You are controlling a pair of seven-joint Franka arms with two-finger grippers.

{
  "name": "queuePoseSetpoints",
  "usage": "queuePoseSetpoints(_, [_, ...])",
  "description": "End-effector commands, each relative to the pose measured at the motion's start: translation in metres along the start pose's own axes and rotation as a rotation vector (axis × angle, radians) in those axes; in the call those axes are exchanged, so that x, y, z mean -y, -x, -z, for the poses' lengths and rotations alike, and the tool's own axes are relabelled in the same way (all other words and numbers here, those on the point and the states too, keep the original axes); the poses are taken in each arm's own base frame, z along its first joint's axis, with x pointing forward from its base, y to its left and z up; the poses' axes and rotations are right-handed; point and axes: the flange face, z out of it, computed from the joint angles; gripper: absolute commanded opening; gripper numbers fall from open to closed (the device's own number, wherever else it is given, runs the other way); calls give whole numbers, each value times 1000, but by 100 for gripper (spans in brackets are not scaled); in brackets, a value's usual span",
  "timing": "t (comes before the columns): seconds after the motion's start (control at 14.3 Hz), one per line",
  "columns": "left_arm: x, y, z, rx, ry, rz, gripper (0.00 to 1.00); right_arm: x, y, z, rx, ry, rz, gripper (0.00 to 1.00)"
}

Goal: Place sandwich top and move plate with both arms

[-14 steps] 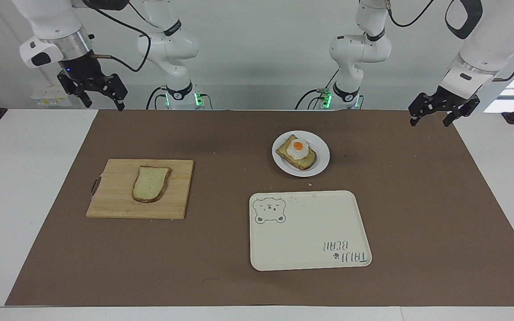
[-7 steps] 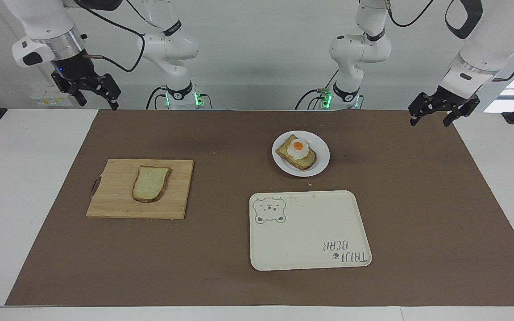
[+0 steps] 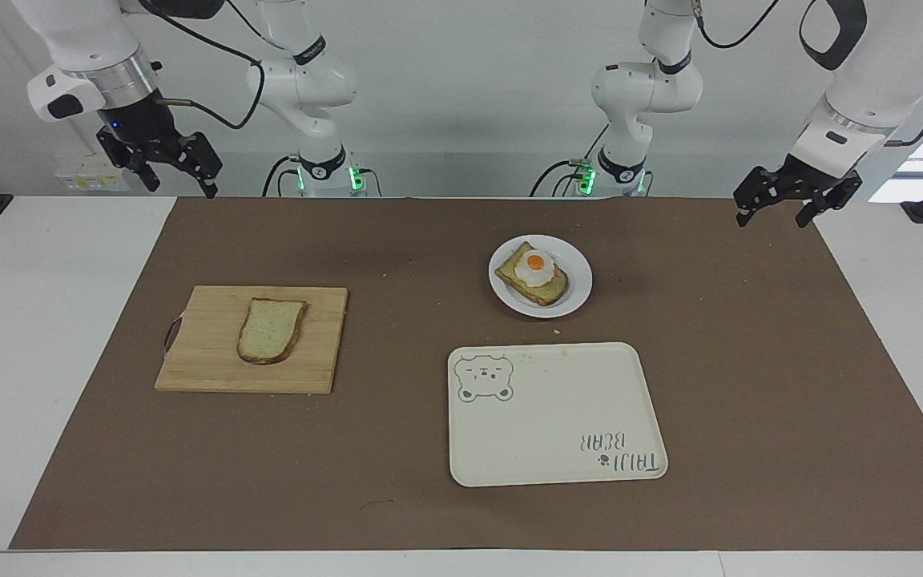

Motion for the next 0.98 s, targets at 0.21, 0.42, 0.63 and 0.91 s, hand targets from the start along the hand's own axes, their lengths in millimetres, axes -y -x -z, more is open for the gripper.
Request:
queuePoseSetpoints(0.21, [0,4,6,-2,-11,8,100,-5,-2,-3,-44,18,20,100])
queuePoseSetpoints(0.42, [1,4,6,-2,-11,9,100,-2,-12,-32,-45,2,54,100])
queuePoseSetpoints(0.63, [1,4,6,-2,-11,9,100,0,-40,-80,-44,-27,110,100])
queuePoseSetpoints(0.91, [1,4,6,-2,-11,9,100,3,-87,-162,-56,-67,99,100])
